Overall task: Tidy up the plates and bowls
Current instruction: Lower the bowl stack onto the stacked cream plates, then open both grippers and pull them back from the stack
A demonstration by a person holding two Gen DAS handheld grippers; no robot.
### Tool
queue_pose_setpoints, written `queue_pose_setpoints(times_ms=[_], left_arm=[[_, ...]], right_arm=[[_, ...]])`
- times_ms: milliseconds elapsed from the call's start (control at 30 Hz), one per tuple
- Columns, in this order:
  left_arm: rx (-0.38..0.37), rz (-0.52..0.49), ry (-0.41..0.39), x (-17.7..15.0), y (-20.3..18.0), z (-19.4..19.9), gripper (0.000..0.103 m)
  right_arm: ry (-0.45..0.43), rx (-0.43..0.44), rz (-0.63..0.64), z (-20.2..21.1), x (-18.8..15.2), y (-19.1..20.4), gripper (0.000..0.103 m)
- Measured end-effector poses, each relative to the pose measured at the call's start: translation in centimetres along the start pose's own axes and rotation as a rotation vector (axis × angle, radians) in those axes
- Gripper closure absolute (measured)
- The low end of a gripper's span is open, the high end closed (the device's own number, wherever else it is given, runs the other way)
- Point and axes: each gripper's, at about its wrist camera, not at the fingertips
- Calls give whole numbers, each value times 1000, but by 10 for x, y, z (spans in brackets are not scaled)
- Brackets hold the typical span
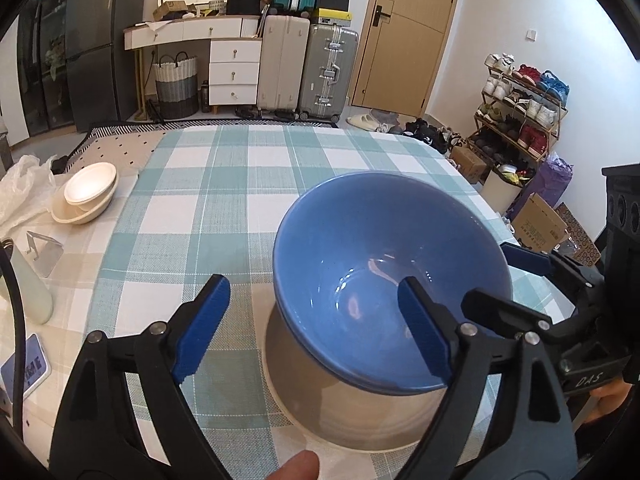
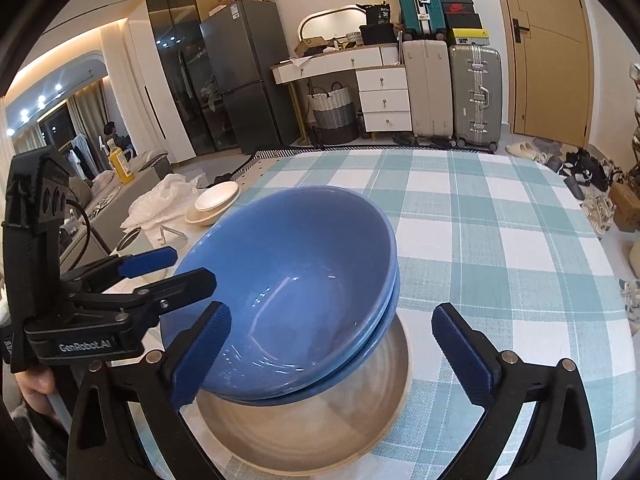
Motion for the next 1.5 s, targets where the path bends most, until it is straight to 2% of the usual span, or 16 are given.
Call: queue_pose_setpoints(times_ms=[33,67,433,600,933,1133,1500], left_arm=[[8,-7,-4,0,-1,3,15],[16,-11,-9,0,-2,6,2],[57,-21,-92,-22,-5,46,2],[142,-81,-153,-37,-17,68,2],[167,-179,-194,-64,-47,92,2],[154,-135,-214,-84,-50,103,2],[165,-60,-185,-115,-33,104,2]], right_arm=[[-4,2,4,2,0,1,1],[-8,4,7,3,-1,2,1],[-56,25,68,28,-7,6,1],[-106,36,91,43,-11,5,0],[-161,76,166,57,-40,9,0],[-177,66,177,62,-58,-2,0],[-186,79,162,74,-81,-23,0]])
Point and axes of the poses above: each gripper's, at about its wrist camera, not at the fingertips, and z roughly against the way its jaws point, y to its left, x to its top, and after that the axes turned 12 degrees about -z, right-handed
